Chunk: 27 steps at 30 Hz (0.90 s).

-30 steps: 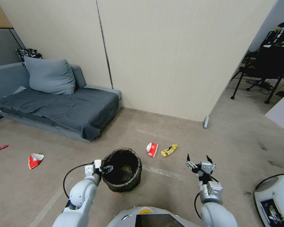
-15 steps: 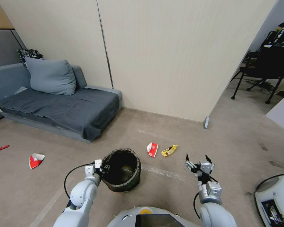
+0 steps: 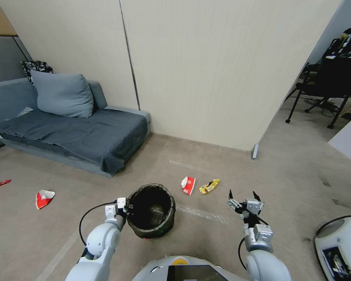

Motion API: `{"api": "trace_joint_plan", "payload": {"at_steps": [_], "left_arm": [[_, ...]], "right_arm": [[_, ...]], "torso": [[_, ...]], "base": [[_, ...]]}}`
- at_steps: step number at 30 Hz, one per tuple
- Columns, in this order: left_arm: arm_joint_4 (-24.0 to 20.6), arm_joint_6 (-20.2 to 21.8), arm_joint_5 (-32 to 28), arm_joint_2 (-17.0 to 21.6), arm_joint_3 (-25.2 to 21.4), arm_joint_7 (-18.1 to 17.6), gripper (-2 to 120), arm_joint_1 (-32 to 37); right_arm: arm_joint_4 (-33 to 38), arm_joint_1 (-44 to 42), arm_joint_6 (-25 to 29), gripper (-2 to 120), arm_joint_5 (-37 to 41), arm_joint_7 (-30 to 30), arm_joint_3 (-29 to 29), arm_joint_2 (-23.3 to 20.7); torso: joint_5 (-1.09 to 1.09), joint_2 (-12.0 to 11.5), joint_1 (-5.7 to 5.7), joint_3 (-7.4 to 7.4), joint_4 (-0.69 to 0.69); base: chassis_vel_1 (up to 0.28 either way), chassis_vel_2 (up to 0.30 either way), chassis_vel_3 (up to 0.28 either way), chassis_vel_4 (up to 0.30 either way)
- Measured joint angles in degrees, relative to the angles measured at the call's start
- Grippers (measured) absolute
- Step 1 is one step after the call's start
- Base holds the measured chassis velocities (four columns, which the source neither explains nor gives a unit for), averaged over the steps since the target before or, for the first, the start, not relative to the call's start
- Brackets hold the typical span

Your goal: Pick up the trash bin, then pick up the garbage from the floor and place it into the trash bin.

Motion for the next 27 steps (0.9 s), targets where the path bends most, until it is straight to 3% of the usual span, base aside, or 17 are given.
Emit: {"api": "trace_joint_plan", "payload": {"at_steps": [6, 8, 16, 27], "left_arm": [[-4.31, -0.98, 0.55, 0.56, -1.01, -0.15, 1, 1.00], [-8.15, -1.21, 0.30, 1.15, -1.74, -0.13, 1, 1.85], [-15.58, -1.81, -1.01, 1.79, -2.76, -0.73, 1, 3.52], [-19.72, -2.05, -1.17, 1.01, -3.56, -1.20, 1, 5.09]], "right_arm": [[0.28, 0.13, -0.25, 100, 0.27, 0.22, 0.27, 0.00], [0.47, 0.30, -0.43, 100, 0.35, 0.24, 0.28, 0.00], [0.74, 0.74, -0.99, 100, 0.94, 0.28, 0.38, 0.00], [1.07, 1.28, -2.57, 100, 2.53, 0.53, 0.89, -0.09]], "torso": [[0.07, 0.00, 0.00, 0.00, 0.00], [0.07, 0.00, 0.00, 0.00, 0.01], [0.08, 0.00, 0.00, 0.00, 0.00], [0.08, 0.00, 0.00, -0.01, 0.00]], "base": [[0.000, 0.000, 0.000, 0.000], [0.000, 0.000, 0.000, 0.000], [0.000, 0.000, 0.000, 0.000], [0.000, 0.000, 0.000, 0.000]]}}
